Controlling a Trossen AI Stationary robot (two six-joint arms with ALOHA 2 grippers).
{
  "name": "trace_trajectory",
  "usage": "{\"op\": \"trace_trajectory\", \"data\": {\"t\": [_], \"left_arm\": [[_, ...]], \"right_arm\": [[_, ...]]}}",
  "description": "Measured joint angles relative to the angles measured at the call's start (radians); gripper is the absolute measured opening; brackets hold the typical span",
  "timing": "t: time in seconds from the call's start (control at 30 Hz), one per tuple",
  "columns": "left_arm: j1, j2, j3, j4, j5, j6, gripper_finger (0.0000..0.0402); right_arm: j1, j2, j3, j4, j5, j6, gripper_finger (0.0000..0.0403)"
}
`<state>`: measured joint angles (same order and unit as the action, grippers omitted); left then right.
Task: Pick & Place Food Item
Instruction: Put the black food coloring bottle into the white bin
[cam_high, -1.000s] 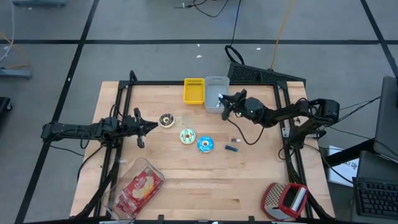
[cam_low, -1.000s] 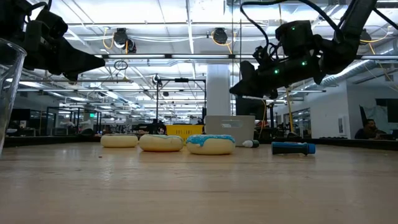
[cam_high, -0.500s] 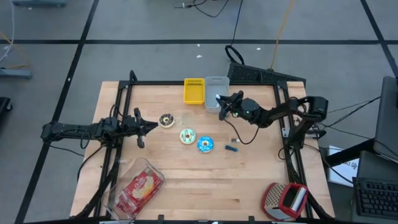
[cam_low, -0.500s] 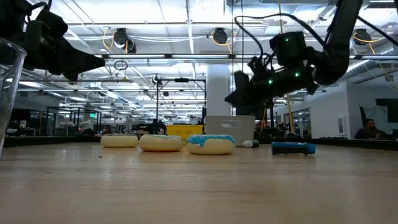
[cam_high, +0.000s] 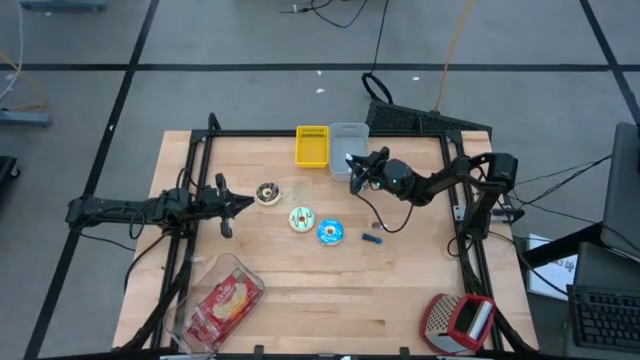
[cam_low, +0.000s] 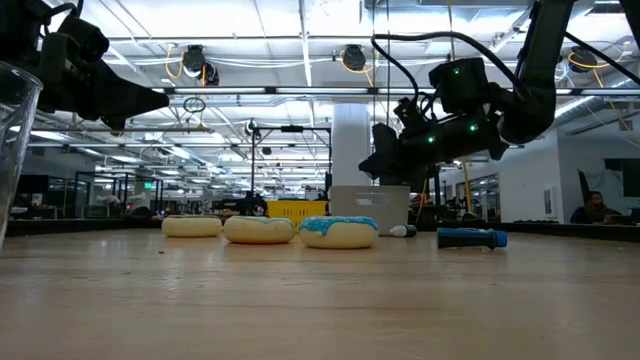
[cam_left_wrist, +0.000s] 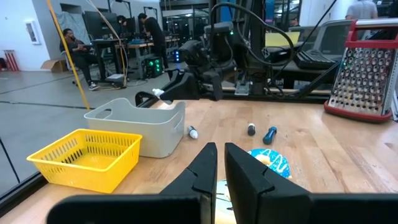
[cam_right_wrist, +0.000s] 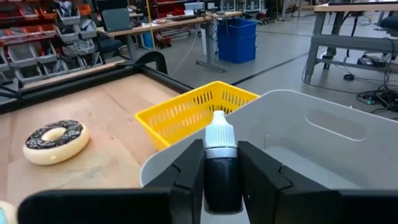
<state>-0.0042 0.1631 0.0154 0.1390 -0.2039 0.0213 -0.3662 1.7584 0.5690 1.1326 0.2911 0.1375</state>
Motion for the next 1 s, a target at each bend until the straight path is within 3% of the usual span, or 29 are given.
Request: {"op": "trace_trajectory", "data": {"t": [0.4, 1.0], "left_arm": [[0.0, 0.0, 0.0, 0.0, 0.0, 0.0, 0.0031], [0.0, 0.0, 0.0, 0.0, 0.0, 0.0, 0.0031]], "right_arm": [[-0.001, 0.0, 0.0, -0.023, 0.028, 0.0, 0.0079], [-0.001, 0.0, -0.001, -0.031, 0.026, 0.0, 0.0125]]}}
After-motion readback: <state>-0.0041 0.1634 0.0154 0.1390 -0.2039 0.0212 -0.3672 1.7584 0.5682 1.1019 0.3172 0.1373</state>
